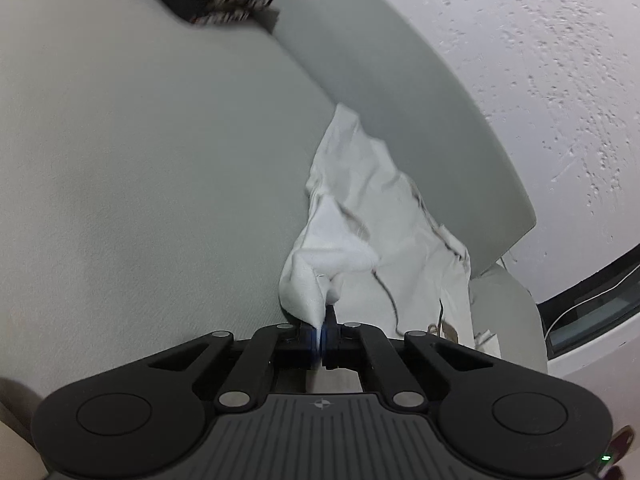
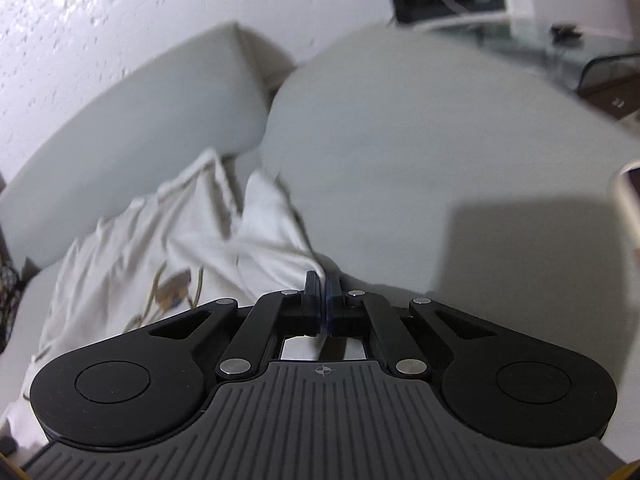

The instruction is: Fold clothes

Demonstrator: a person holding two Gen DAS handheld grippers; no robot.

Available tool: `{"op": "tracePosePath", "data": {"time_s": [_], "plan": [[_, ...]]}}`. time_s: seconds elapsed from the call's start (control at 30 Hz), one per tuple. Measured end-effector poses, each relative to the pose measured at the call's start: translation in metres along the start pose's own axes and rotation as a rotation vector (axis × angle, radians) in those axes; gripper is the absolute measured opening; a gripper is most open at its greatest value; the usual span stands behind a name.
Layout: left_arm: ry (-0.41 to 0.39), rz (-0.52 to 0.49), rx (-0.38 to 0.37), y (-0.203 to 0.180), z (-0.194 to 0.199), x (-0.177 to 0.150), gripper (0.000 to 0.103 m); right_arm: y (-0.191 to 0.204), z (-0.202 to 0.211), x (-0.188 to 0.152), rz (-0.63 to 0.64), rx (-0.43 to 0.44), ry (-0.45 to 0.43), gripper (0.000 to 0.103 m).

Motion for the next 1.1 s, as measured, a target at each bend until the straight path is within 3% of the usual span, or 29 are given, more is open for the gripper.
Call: {"op": "tracePosePath", "data": {"time_s": [0.17,0.27,0.3,0.33,0.37,0.43,0.53,0.73,0.83,1.1], "plan": [[-0.029,-0.054,-0.025,-0.017,0.029,0.004,0.0,-0.021,0.044,0.025,-0.131,-0.048,-0.091,0.0],[0.005,-0.082,-0.02,-0.023,0.035,-0.002,0.0,-0.046,0.056,0.019,-0.187,-0.011,0.059,0.0],[0.02,-0.096,-0.014,-0.024,0.034,-0.004,0.0,-0.056,0.055,0.008,-0.214,0.051,0.128,0.002],[0.032,-0.107,-0.004,-0.023,0.032,-0.006,0.0,-0.059,0.05,0.005,-0.242,0.12,0.183,0.013],[0.033,-0.109,0.013,-0.019,0.029,-0.007,0.0,-0.059,0.048,0.001,-0.258,0.163,0.228,0.017],[0.036,-0.044,0.007,-0.008,0.026,-0.006,0.0,-0.056,0.041,-0.002,-0.24,0.195,0.244,0.051],[0.014,-0.015,-0.022,-0.005,0.027,-0.005,0.0,-0.049,0.029,-0.003,-0.196,0.2,0.229,0.049],[0.028,-0.033,0.006,-0.003,0.017,-0.008,0.0,-0.04,-0.006,-0.002,-0.2,0.223,0.267,0.046],[0.037,-0.033,0.02,-0.001,0.013,-0.008,0.0,-0.029,-0.018,-0.003,-0.126,0.221,0.277,0.05],[0.055,-0.03,0.03,0.001,0.004,-0.007,0.0,-0.006,-0.027,-0.013,0.068,0.207,0.295,0.05]]}}
Point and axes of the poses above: each gripper's, at about its wrist camera, not at the fingertips, and z roughly against the way its jaws point, y to its left, x to its top, the point moved 1 cm from there along -z, roughly the way its jaws point, and after that the axes turned 4 degrees about -z, right-handed, at the moved point
